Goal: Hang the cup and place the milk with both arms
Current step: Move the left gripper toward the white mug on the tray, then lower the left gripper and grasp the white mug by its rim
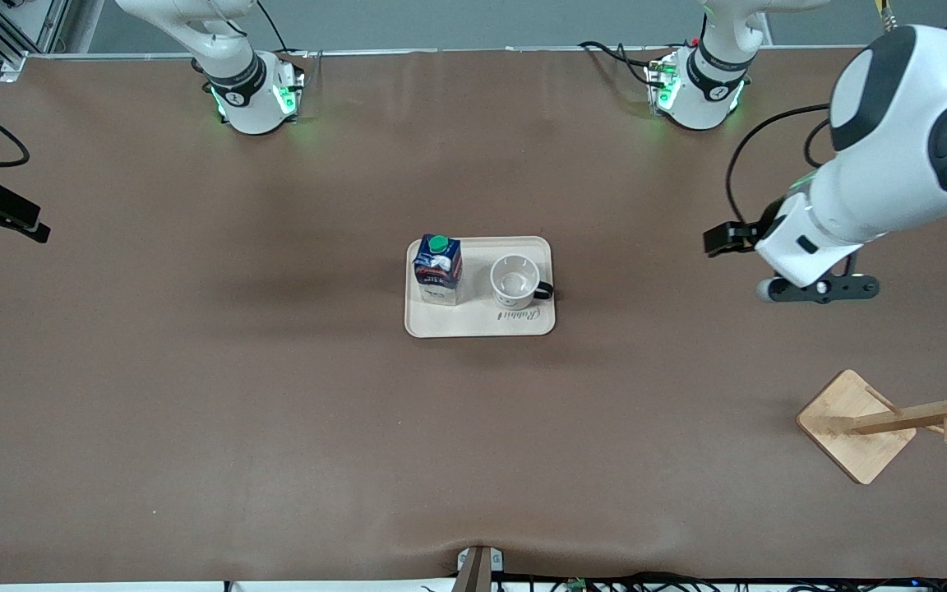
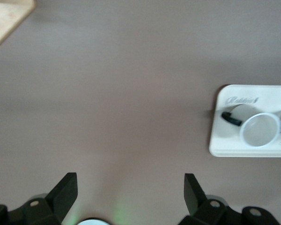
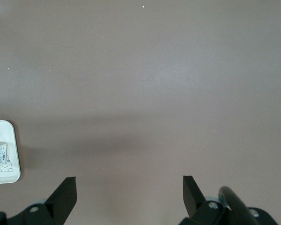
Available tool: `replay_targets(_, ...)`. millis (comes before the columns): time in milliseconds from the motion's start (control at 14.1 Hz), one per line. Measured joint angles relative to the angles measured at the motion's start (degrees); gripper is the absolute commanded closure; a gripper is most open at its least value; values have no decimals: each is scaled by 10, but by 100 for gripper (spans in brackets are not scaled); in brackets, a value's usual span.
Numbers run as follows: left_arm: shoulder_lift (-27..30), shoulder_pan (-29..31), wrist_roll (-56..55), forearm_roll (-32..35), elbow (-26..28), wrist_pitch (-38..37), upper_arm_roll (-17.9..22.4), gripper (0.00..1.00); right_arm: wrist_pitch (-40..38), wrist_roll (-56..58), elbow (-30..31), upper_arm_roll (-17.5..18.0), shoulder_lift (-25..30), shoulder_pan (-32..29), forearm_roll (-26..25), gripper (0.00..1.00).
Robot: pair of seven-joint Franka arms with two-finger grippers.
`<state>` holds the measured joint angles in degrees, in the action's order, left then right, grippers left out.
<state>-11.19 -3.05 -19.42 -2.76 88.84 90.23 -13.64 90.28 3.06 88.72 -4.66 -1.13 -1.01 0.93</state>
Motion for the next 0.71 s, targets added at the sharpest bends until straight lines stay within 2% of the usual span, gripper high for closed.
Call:
replay_targets(213,-1,-29,-97,-19,41,72,-8,0,-18,0,0,0,1,0,0,0)
replay_targets(427,-3,-55,-229,-20,102,164,-42,0,-26,0,0,1,4,0,0,0)
replay_targets(711,-21,-121,-387,-20,163,278,-53,0,-26,0,-1,2,5,0,0,0)
